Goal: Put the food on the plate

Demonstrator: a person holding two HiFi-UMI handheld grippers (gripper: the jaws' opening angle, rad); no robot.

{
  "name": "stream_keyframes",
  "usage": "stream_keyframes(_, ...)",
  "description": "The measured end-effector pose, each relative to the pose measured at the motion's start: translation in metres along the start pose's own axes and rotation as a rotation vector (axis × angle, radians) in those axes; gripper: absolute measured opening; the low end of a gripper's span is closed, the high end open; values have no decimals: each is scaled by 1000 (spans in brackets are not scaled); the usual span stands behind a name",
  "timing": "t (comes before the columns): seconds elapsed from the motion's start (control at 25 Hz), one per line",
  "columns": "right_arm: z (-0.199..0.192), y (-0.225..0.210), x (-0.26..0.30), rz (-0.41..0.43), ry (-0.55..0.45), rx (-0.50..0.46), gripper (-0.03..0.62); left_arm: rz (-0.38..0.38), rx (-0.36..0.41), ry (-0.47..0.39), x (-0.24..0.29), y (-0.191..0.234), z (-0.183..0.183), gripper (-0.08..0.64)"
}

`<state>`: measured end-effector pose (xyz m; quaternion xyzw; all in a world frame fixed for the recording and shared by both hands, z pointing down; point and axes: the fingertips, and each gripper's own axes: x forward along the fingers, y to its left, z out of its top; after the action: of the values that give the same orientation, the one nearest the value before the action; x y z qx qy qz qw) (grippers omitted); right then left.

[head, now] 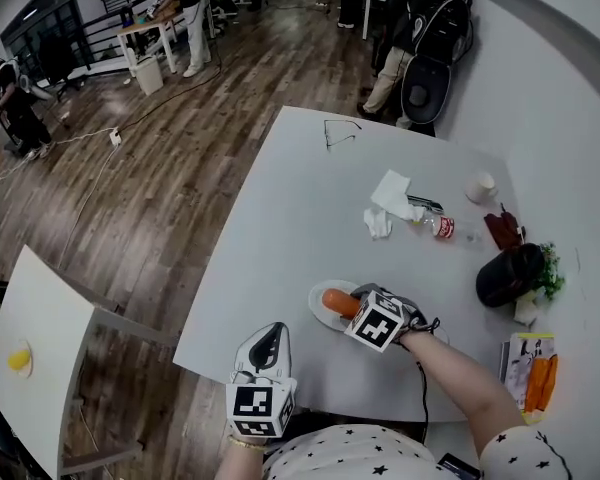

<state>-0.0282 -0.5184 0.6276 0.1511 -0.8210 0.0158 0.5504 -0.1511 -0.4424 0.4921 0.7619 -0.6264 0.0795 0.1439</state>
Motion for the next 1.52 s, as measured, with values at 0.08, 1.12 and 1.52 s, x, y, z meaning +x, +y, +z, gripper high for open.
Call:
stream_keyframes(0.08,2,-4,16,50,57,-22,218,5,-1,8,7,4,-1,8)
stream_keyframes(1.12,39,-12,-26,13,-337,288,259,-22,29,31,37,-18,5,8)
stream_keyframes(1.52,34,18,-125,-178,-774,706,9,-68,60,21,38,-48,14,8)
